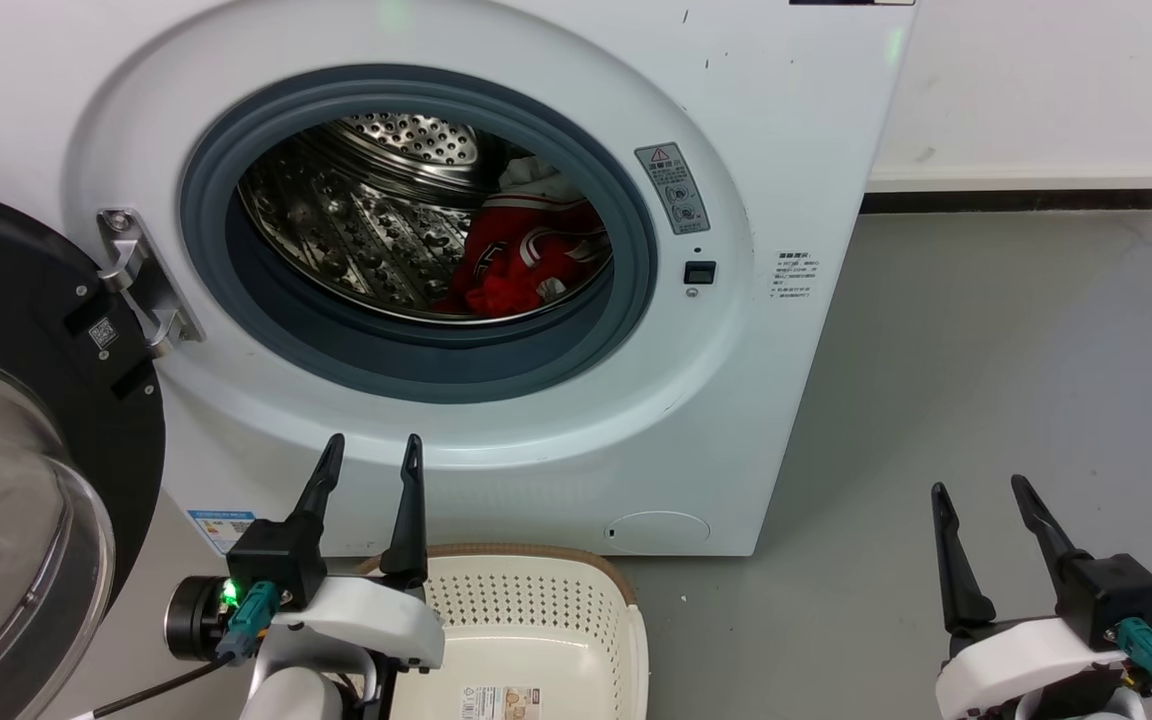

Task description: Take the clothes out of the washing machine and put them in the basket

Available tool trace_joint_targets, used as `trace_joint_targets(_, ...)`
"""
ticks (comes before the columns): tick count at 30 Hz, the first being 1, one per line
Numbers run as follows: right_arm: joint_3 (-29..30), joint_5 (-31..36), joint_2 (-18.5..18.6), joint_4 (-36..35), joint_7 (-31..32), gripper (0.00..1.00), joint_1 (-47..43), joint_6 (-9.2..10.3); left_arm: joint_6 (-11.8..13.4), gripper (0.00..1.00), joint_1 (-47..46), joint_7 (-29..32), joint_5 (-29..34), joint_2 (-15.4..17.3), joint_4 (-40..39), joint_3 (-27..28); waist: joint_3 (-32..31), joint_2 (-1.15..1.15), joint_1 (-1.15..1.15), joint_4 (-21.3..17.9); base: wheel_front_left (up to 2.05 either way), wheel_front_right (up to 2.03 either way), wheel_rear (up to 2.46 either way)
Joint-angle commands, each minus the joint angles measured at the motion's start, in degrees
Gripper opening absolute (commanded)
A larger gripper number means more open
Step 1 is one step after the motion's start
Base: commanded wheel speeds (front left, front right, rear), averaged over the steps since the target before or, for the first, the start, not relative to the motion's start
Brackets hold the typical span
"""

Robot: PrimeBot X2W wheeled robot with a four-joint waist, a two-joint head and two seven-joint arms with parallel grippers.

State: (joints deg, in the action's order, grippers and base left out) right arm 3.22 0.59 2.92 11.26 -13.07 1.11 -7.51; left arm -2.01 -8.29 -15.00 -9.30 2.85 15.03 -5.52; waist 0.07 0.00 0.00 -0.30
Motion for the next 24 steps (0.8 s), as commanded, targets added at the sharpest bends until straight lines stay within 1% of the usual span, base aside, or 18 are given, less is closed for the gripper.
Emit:
trace_joint_targets(1, 0.18, 0.34, -0.07, 0.12, 0.12, 1.00, -0.23, 0.04, 0.12, 1.00, -0.09, -0.27, 0.31, 0.05, 0.15, 0.13, 0.02, 0.00, 0.00, 0.04, 0.00, 0.00, 0.00)
trace_joint_targets(9, 0.35, 0.42, -0.07, 0.35, 0.33, 1.00, -0.16, 0.04, 0.49, 1.00, 0.17, -0.23, 0.78, 0.04, 0.53, 0.60, 0.00, 0.00, 0.00, 0.20, 0.00, 0.00, 0.00)
trace_joint_targets(17, 0.32, 0.29, -0.07, 0.20, 0.29, 1.00, -0.07, 0.04, 0.17, 1.00, 0.07, -0.23, 1.14, 0.04, 0.95, 1.08, 0.12, 0.00, 0.00, 0.18, 0.00, 0.00, 0.00)
trace_joint_targets(20, 0.17, 0.08, -0.07, -0.12, 0.45, 1.00, 0.21, 0.04, 0.26, 1.00, -0.88, -0.22, 1.81, 0.04, 1.70, 1.11, 0.50, 0.00, 0.00, 0.04, 0.00, 0.00, 0.00)
trace_joint_targets(24, -0.23, -0.17, -0.07, -0.99, 0.64, 1.00, 1.40, 0.04, -0.31, 1.00, -3.59, -0.22, 2.69, 0.27, 3.31, 1.70, 2.23, 0.00, 0.00, -0.56, 0.00, 0.00, 0.00)
